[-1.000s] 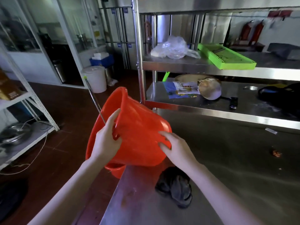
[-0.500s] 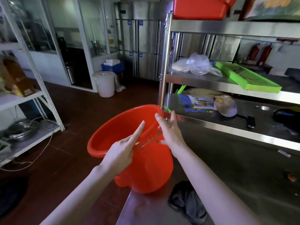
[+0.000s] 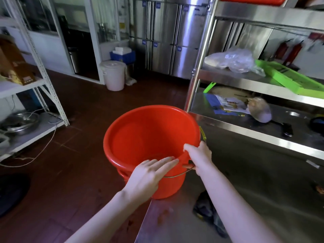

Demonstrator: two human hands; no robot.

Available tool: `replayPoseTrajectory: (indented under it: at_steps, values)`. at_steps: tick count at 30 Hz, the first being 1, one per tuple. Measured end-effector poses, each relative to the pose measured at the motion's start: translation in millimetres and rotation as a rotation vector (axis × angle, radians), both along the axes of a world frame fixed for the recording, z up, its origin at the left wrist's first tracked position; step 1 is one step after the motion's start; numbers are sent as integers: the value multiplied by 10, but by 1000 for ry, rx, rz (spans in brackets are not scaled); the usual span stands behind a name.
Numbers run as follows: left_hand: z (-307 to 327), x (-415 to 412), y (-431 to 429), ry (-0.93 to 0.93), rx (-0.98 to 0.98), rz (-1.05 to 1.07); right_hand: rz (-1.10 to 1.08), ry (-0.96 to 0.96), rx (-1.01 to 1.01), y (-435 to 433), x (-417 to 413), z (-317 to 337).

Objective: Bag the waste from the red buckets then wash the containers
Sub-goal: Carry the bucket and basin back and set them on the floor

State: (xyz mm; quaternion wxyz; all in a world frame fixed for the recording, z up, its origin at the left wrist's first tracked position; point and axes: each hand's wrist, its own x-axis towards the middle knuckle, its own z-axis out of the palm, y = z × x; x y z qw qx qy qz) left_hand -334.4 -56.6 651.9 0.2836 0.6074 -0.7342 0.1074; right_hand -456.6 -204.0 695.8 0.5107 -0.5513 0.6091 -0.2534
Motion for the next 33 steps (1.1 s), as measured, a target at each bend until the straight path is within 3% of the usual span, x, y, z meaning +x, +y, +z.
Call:
replayPoseTrajectory:
  at_steps: [4,7,11,15,21,24,28,31,33]
  values:
    - [42,277,257,122,55,107,-6,-131,-20,16,-157,-87]
    - [-21,577,562,427,5,372,44,-195,-24,31,-288,-155]
    - [-159,833,766,840,22,962,207,-212,-82,143,-262,-210]
    - [-203,938,1019,1195,-12,1096,397,-231,-173,213,-144,-249]
    - [-250,1033,1555,1272,-128,1140,541,-211,-298,316,188,-381]
    - [-315,1073,1712,1290,-183,1160,582,-28,-323,346,438,-504]
    - [-514,1246,1901,1323,-269,1189,642,322,-509,469,753,-679]
    - [-664,1530,2009,1334,-263,1217,653,426,-612,607,1032,-814]
    - [-742,1764,2071,1342,-245,1214,654,422,-569,687,1277,-908]
